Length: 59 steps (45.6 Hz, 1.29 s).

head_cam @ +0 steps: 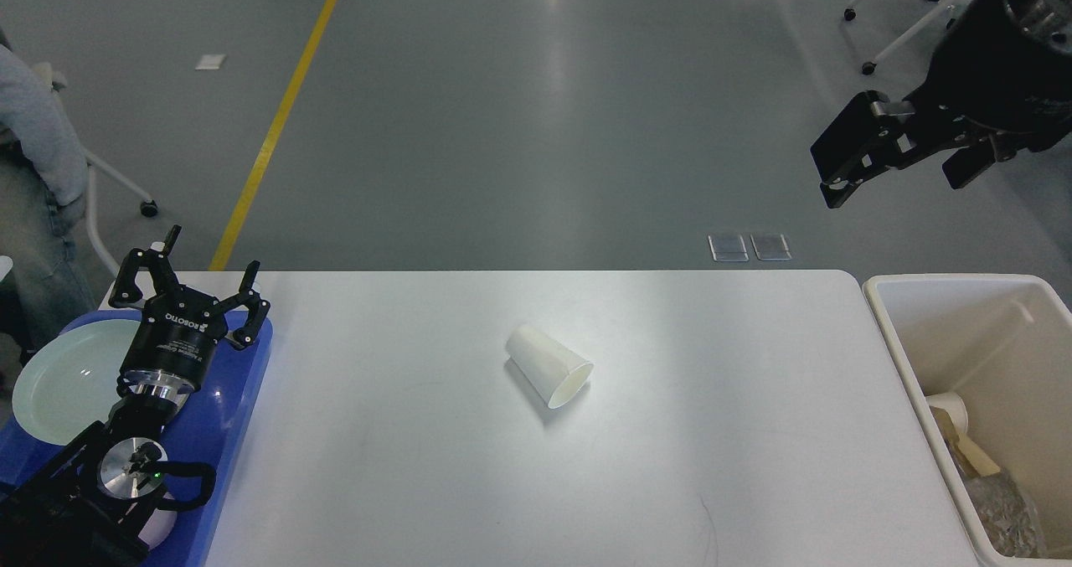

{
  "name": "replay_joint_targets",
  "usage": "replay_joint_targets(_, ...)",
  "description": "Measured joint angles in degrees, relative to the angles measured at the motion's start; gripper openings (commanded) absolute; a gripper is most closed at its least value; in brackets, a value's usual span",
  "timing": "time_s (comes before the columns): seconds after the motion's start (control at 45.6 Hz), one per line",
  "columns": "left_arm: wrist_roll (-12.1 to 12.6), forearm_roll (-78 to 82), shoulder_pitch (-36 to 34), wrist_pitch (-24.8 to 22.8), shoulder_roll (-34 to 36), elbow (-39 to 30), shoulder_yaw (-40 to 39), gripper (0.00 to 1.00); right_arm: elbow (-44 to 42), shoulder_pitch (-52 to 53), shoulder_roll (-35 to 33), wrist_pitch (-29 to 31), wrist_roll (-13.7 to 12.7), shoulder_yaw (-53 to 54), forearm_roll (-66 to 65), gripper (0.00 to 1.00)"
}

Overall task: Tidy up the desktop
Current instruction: 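Raise the right gripper out of the bin toward the white paper cup, then lower the right gripper onto the white paper cup and grasp it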

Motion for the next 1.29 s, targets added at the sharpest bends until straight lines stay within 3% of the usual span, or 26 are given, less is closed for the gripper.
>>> replay_joint_targets(0.153,0.0,0.0,0.0,0.0,0.0,0.0,0.0,0.96,4.2,3.4,0.8,0.0,0.0,2.0,0.3,1.00)
replay_joint_targets(0.679,0.0,0.0,0.0,0.0,0.0,0.0,0.0,0.96,4.4,3.0,0.9,0.0,0.0,2.3,0.6,1.00)
replay_joint_targets(0.964,0.0,0.0,0.0,0.0,0.0,0.0,0.0,0.96,2.3,-3.7,1.0,-0.2,0.0,5.1,0.6,1.00)
replay_joint_targets(1.074,0.0,0.0,0.0,0.0,0.0,0.0,0.0,0.96,0.7,-11.2,1.0,-5.5,0.0,10.6,2.0,1.00)
replay_joint_targets(1.293,0.0,0.0,0.0,0.0,0.0,0.0,0.0,0.96,-4.3,-31.6,3.6,-24.3,-0.2,20.5,3.8,1.00)
